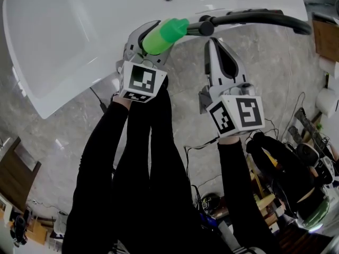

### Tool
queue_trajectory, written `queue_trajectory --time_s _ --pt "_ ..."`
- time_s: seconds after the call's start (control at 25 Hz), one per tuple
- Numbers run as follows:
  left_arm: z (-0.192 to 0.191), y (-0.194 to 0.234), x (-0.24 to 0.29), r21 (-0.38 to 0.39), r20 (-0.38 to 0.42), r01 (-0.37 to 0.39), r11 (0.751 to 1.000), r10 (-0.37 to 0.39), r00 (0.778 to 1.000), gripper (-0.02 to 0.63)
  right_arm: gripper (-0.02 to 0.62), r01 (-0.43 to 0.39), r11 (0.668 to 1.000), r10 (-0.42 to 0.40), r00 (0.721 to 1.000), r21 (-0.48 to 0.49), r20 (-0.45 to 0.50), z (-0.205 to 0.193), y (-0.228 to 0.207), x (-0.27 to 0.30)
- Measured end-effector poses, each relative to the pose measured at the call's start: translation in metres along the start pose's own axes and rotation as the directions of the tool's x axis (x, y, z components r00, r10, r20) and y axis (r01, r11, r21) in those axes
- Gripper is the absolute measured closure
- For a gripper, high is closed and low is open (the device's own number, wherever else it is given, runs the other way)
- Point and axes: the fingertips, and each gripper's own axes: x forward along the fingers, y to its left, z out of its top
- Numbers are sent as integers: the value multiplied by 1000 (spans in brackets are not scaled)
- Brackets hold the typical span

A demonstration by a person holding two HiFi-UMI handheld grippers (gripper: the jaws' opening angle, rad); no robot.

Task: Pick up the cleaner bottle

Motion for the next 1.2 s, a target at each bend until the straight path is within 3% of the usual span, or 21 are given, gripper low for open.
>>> queue_trajectory --time_s 0.64,1.2 --pt "4 -7 -5 37 11 8 999 -8 1000 407 594 6 1000 -6 1000 -4 -1 0 -7 -2" --pt "78 14 -28 54 54 -23 998 20 998 407 594 -5 1000 7 998 -21 62 51 0 -18"
